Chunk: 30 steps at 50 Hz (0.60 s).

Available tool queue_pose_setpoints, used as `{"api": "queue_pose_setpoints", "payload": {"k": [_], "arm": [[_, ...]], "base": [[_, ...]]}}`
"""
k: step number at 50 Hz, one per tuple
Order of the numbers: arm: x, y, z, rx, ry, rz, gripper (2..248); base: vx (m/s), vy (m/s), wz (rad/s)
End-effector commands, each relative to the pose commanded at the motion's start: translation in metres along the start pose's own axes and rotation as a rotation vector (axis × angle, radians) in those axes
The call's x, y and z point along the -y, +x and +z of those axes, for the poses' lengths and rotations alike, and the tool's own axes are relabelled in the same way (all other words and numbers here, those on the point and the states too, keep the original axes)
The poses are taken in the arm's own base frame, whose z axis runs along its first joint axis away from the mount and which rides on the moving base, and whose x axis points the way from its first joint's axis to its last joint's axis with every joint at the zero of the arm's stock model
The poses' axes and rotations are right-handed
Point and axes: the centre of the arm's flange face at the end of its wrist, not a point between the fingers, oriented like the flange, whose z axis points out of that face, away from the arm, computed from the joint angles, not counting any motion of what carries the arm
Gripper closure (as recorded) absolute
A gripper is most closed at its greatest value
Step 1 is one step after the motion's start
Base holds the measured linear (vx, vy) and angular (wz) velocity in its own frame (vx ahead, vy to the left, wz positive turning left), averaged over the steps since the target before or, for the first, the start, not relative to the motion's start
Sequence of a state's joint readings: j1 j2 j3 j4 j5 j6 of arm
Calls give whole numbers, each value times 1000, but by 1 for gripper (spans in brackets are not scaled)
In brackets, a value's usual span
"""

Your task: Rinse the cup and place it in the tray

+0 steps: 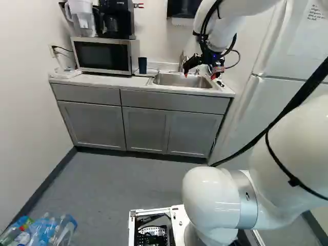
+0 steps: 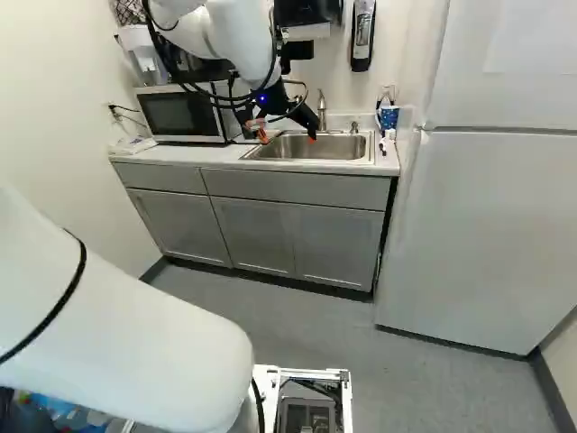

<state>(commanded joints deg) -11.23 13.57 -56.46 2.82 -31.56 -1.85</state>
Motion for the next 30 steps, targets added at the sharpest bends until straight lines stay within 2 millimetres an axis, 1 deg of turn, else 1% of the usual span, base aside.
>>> {"api": "queue_pose_setpoints", "payload": {"k": [18, 30], "arm": [[0, 0, 0, 0, 0, 0, 3], [0, 0, 0, 0, 0, 0, 3]], "base": [[-67, 42, 24], [-2, 2, 2]]}}
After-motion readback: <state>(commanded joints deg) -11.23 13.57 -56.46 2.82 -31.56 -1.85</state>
